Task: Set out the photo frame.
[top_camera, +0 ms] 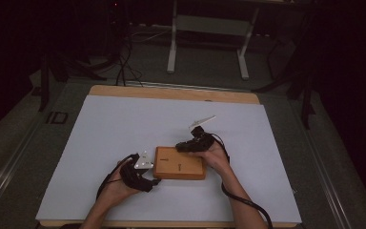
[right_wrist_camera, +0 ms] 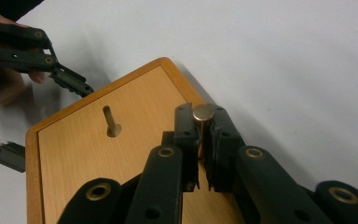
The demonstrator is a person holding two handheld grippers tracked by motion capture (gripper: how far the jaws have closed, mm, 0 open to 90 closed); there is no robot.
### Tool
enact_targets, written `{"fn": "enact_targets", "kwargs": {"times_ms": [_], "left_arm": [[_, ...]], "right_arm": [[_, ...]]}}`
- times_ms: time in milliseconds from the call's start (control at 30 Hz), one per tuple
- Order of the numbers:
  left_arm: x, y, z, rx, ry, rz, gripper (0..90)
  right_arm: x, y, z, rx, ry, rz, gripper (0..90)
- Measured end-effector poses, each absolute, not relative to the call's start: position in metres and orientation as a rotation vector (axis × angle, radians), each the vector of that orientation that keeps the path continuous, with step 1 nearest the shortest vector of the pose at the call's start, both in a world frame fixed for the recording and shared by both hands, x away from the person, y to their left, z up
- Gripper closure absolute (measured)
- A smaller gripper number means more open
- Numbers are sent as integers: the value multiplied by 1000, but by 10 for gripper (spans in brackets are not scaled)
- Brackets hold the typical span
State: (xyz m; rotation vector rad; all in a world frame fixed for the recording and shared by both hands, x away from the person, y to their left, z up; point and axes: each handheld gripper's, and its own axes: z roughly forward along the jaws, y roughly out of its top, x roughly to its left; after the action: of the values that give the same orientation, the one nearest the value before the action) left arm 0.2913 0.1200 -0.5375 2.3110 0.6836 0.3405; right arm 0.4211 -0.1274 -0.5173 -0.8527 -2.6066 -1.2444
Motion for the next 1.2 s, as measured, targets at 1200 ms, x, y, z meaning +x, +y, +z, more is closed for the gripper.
{"fn": "enact_targets", "kwargs": {"times_ms": [1200], "left_arm": [[271,108,-513,2144,440,516,353]], "right_arm": [[418,-126,-519,-768,-2486,-1145,836]]}}
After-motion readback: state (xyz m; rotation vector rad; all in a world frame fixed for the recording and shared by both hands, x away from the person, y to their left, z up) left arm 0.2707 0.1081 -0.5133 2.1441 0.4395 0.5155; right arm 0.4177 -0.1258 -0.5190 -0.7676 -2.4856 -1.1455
